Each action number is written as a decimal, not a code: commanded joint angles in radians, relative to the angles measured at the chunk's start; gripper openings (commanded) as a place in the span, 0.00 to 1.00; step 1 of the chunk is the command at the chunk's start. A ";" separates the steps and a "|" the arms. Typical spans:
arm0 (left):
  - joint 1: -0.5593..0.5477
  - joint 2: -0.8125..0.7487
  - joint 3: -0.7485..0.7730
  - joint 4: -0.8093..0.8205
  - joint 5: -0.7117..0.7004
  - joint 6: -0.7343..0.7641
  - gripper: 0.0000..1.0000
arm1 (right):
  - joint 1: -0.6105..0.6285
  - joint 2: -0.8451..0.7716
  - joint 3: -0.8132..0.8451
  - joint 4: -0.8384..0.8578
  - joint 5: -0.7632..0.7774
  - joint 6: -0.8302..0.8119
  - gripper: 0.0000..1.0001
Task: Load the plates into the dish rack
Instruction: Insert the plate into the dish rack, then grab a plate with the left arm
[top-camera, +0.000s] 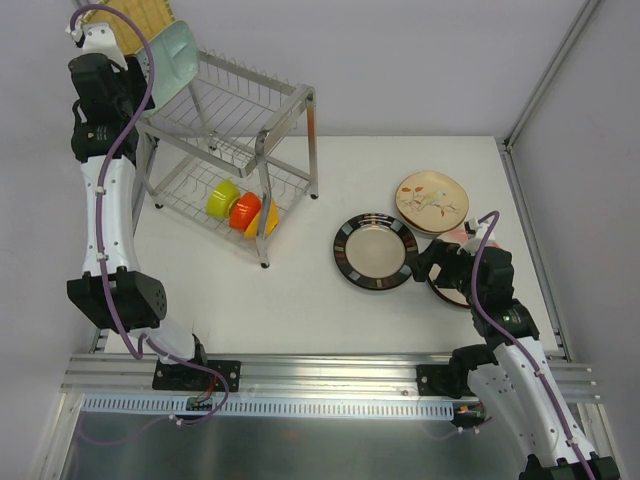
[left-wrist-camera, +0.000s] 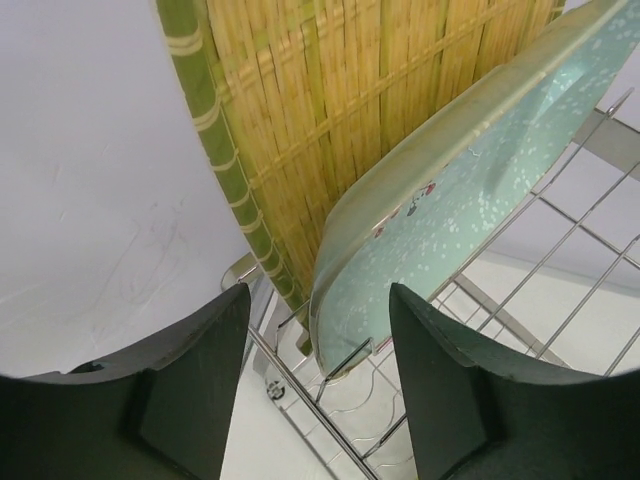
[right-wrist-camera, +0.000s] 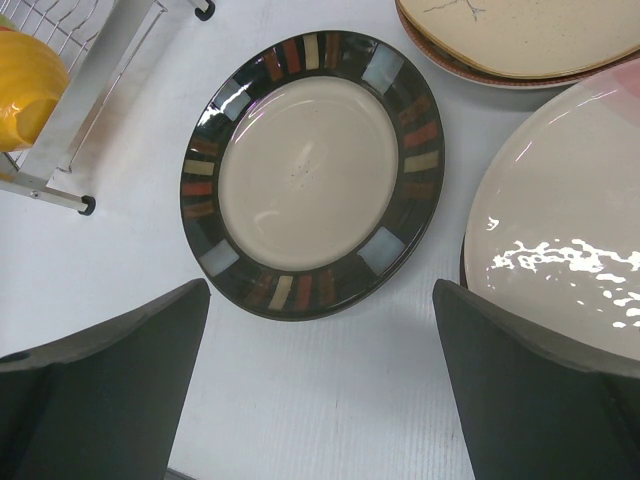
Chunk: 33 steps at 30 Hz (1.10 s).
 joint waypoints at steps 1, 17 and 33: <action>0.008 -0.065 0.025 0.036 -0.011 -0.021 0.60 | 0.003 -0.005 0.010 0.035 0.005 -0.018 1.00; 0.005 -0.338 -0.191 0.036 0.139 -0.194 0.96 | 0.005 -0.003 0.087 -0.036 0.022 0.005 1.00; -0.045 -0.968 -0.807 -0.029 0.294 -0.273 0.99 | -0.010 0.143 0.200 -0.232 0.179 0.124 1.00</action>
